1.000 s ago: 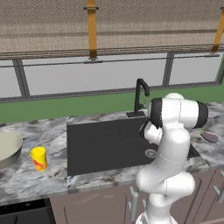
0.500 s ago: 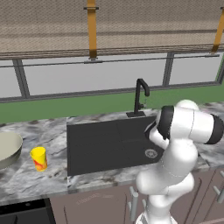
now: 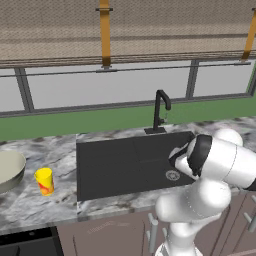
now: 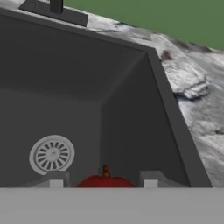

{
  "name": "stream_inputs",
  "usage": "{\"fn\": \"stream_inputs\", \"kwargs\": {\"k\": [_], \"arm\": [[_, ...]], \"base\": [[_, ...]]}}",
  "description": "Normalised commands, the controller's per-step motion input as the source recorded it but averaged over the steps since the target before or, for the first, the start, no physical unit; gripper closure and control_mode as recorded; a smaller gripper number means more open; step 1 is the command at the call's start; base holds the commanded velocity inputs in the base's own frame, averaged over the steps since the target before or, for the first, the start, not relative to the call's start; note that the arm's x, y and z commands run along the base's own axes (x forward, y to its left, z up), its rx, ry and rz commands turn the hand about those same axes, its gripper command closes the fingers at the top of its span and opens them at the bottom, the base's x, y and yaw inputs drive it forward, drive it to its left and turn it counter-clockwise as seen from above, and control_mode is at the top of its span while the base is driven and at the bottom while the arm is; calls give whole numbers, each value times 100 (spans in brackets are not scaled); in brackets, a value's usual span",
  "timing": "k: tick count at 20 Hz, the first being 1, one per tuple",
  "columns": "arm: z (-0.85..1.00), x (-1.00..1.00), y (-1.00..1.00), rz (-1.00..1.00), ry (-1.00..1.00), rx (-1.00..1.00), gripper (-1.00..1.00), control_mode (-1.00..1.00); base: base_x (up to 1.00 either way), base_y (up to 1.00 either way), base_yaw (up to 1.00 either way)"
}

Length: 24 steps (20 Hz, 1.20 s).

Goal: Remove the mango and eggplant from the sink. Then move the bowl and cup from the counter to the sink for washing.

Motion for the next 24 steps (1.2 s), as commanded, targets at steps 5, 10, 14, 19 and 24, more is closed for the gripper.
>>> {"fn": "stream_inputs", "kwargs": {"k": [5,10,14,19,24], "arm": [[65,8,-1,0,0,0,100,-100],[58,-2,-4,0,6,2,100,-100],[54,0,-1,0,7,5,100,-100],[49,1,-6,0,19,9,100,-100],[29,6,-22,0,11,5,100,-100]], "base": [[0,0,0],[0,0,0],[0,0,0],[0,0,0],[0,0,0]]}}
